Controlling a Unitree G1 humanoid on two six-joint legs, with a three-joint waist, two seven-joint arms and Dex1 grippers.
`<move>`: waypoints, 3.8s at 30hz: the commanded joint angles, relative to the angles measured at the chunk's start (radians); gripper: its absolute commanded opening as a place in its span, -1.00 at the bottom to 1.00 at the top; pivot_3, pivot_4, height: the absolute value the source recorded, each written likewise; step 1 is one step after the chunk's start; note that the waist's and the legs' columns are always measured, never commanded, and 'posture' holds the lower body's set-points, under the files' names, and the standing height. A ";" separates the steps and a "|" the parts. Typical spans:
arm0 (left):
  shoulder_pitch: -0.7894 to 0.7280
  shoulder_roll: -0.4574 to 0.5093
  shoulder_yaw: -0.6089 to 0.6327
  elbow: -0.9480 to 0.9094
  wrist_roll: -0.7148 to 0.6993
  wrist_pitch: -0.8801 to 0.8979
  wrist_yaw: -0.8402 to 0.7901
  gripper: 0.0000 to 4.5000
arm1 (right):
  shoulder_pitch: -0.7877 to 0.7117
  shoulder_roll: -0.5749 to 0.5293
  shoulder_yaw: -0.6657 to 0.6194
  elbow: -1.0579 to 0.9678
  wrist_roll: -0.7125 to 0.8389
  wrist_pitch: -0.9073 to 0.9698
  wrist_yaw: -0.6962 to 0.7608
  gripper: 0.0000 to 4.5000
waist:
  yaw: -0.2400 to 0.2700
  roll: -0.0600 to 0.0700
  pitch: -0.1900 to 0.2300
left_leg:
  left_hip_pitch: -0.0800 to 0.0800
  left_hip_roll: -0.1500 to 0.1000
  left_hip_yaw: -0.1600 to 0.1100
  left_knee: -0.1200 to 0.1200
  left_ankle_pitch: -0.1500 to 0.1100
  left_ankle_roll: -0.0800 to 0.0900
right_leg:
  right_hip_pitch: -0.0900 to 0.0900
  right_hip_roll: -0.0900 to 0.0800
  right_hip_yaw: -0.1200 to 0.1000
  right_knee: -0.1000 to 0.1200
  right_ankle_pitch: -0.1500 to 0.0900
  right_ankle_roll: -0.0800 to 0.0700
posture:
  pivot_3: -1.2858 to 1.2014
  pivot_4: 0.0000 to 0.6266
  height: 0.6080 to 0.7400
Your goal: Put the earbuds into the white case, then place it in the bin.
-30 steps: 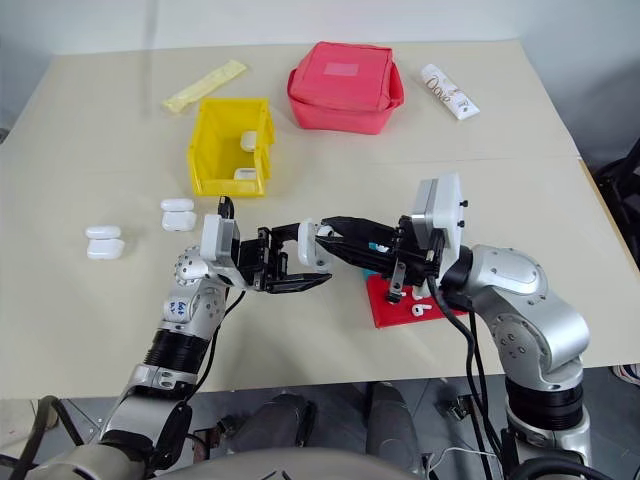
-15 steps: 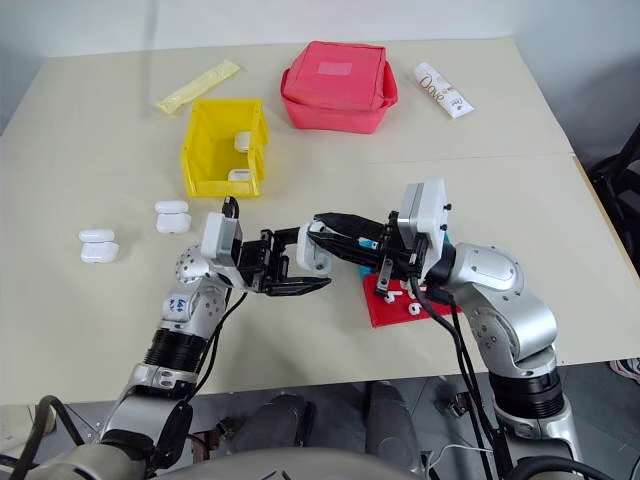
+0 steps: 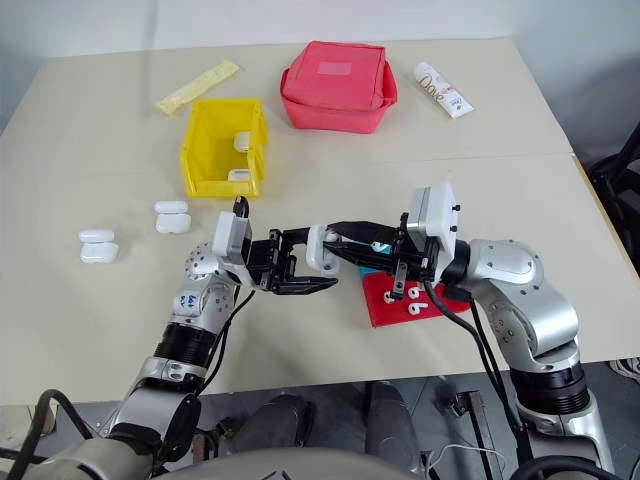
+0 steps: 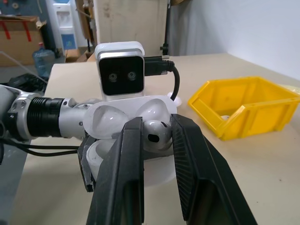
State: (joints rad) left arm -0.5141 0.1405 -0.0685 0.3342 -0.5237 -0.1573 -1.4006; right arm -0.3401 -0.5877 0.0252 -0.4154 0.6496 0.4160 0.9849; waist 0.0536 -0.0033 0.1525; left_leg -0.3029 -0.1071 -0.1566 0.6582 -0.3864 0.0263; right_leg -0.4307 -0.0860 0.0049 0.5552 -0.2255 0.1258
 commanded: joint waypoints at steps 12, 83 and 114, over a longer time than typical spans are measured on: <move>-0.066 -0.009 0.046 0.043 -0.001 -0.082 -0.023 0.22 | -0.077 -0.044 -0.007 0.005 -0.006 0.050 0.016 0.64 | 0.001 0.000 0.000 | 0.000 0.000 0.000 0.000 0.000 0.000 | 0.000 0.000 0.000 0.000 0.000 0.000 | 0.03 -0.52 1.00; 0.202 0.072 0.080 -0.209 0.016 -0.113 0.248 0.22 | -0.554 -0.371 0.487 0.448 -0.506 0.549 0.085 0.01 | 0.024 -0.002 0.000 | -0.015 -0.001 0.002 0.007 0.002 0.000 | -0.013 -0.007 0.000 0.001 0.005 0.000 | 0.03 -0.52 1.00; 0.263 0.089 0.069 -0.290 0.013 -0.095 0.299 0.22 | -0.596 -0.267 0.501 0.629 -0.708 0.459 0.198 0.01 | 0.020 -0.002 -0.003 | -0.015 -0.001 0.002 0.007 0.002 -0.001 | -0.013 -0.006 0.000 0.001 0.005 -0.001 | 0.03 -0.52 1.00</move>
State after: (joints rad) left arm -0.2559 0.2228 -0.0003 0.0854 -0.5024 -0.2483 -1.1056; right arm -0.9241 -0.8516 0.5417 0.2238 -0.0415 0.8717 1.1765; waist 0.0735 -0.0051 0.1500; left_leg -0.3180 -0.1085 -0.1543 0.6650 -0.3843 0.0255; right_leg -0.4439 -0.0922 0.0046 0.5568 -0.2207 0.1251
